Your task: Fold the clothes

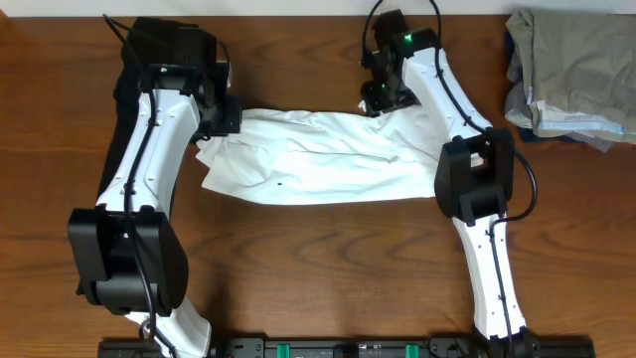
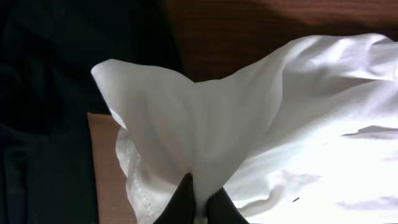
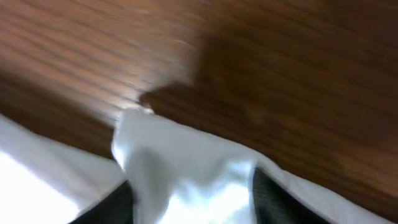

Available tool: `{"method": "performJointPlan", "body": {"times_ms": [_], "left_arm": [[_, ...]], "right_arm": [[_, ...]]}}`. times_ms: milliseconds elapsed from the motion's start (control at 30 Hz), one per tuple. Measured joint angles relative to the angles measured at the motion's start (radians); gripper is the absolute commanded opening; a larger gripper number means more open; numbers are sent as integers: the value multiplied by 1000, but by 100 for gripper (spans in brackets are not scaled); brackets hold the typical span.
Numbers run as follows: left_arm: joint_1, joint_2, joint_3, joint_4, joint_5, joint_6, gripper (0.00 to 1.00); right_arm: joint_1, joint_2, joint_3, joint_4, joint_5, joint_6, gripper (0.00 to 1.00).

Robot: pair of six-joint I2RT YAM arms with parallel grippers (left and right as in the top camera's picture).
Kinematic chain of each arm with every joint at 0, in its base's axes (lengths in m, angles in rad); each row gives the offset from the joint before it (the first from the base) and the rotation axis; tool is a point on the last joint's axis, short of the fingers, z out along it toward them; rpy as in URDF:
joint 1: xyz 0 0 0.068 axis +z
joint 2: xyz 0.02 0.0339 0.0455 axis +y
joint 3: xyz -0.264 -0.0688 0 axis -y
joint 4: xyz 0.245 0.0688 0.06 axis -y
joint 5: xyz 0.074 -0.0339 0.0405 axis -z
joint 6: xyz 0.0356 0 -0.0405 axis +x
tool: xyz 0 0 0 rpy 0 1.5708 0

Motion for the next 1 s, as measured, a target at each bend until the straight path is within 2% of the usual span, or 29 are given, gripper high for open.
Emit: {"method": "performJointPlan", "body": {"times_ms": [100, 233, 400, 600, 733, 1000], "left_arm": [[0, 0, 0, 0, 0, 0, 6], [0, 0, 0, 0, 0, 0, 6], [0, 0, 0, -2, -1, 0, 6], [0, 0, 2, -58, -15, 0, 6], [1, 0, 5, -132, -15, 0, 6], [2, 0, 5, -251, -15, -12, 6]], "right_arm": [[-2, 0, -5, 17, 29, 9, 16], [-5, 0, 8, -1, 44, 16, 8], [-16, 1, 165, -168, 53, 17, 5], [-21, -4, 362, -485, 51, 32, 1], [-21, -16, 331, -502, 6, 51, 1], [-18, -18, 80, -503, -7, 113, 2]]}}
